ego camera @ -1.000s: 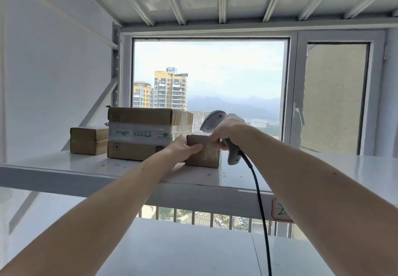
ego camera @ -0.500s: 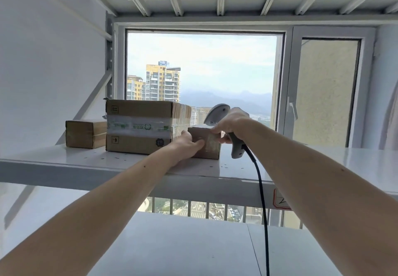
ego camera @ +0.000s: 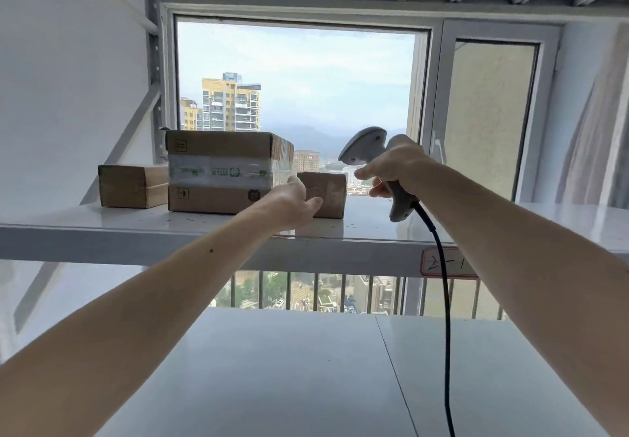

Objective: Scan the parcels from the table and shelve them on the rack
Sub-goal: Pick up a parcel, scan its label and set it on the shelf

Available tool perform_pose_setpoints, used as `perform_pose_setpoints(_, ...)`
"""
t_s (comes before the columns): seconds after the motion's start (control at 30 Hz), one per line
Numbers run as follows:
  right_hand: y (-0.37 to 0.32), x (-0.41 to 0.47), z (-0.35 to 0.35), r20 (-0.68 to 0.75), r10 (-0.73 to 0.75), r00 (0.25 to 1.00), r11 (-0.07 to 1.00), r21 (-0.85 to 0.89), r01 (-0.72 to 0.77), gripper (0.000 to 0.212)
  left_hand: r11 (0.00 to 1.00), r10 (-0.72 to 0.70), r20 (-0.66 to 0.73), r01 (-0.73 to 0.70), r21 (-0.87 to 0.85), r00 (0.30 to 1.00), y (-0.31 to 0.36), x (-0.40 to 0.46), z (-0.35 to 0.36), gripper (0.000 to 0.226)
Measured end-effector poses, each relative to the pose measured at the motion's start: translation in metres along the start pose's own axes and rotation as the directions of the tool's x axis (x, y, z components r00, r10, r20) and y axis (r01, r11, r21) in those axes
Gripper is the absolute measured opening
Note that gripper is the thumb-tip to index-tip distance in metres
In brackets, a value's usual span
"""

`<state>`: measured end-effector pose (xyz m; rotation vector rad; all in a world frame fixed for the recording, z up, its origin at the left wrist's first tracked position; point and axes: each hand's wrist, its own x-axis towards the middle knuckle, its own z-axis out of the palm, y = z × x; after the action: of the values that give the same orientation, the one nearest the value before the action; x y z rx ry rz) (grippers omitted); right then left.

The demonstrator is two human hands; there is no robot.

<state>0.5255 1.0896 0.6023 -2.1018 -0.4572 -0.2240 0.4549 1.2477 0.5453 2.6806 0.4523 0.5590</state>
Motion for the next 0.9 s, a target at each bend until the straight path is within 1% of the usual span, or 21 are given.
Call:
perform_pose_setpoints(0.07,0.002,-0.01,-0.008,-0.04,-0.007,0.999,1.0,-0.006,0.006,0.03,0.997,0.065,-0.017,-0.064,0.037,0.998,0.012,-0.008,0.0,0.067)
perform_pose_setpoints(0.13,0.007,-0.021,-0.017,-0.093,-0.026,0.995,1.0,-0.001,0.026,0.03,0.987,0.16,-0.065,-0.159,0.032,0.985,0.029,-0.016,0.002,0.058)
perform_pose_setpoints(0.2,0.014,-0.032,-0.03,-0.156,-0.043,0.987,0.999,-0.001,0.043,0.031,0.963,0.269,-0.13,-0.269,0.014,0.954,0.047,-0.02,0.005,0.049)
perform_pose_setpoints(0.27,0.024,-0.046,-0.046,-0.23,-0.056,0.971,0.998,-0.02,0.053,0.04,0.928,0.366,-0.202,-0.373,0.008,0.908,0.066,-0.024,0.011,0.044)
perform_pose_setpoints(0.37,0.048,-0.074,-0.079,-0.354,-0.072,0.933,0.997,-0.051,0.058,0.044,0.865,0.464,-0.247,-0.496,-0.079,0.85,0.1,-0.033,0.026,0.038)
perform_pose_setpoints(0.47,0.079,-0.109,-0.116,-0.466,-0.074,0.882,0.996,-0.083,0.04,0.04,0.778,0.546,-0.269,-0.6,-0.189,0.793,0.14,-0.049,0.051,0.033)
perform_pose_setpoints(0.57,0.112,-0.148,-0.154,-0.567,-0.044,0.823,0.995,-0.1,-0.016,0.032,0.684,0.634,-0.25,-0.682,-0.259,0.731,0.185,-0.074,0.082,0.031)
perform_pose_setpoints(0.67,0.147,-0.194,-0.19,-0.657,-0.018,0.753,0.986,-0.138,-0.097,0.022,0.598,0.725,-0.196,-0.745,-0.297,0.66,0.234,-0.105,0.113,0.03)
perform_pose_setpoints(0.77,0.185,-0.244,-0.225,-0.72,0.016,0.694,0.964,-0.172,-0.201,0.023,0.553,0.788,-0.107,-0.774,-0.309,0.606,0.285,-0.142,0.147,0.031)
perform_pose_setpoints(0.9,0.234,-0.317,-0.275,-0.779,0.092,0.62,0.928,-0.159,-0.338,0.021,0.46,0.862,-0.01,-0.792,-0.401,0.506,0.354,-0.206,0.199,0.028)
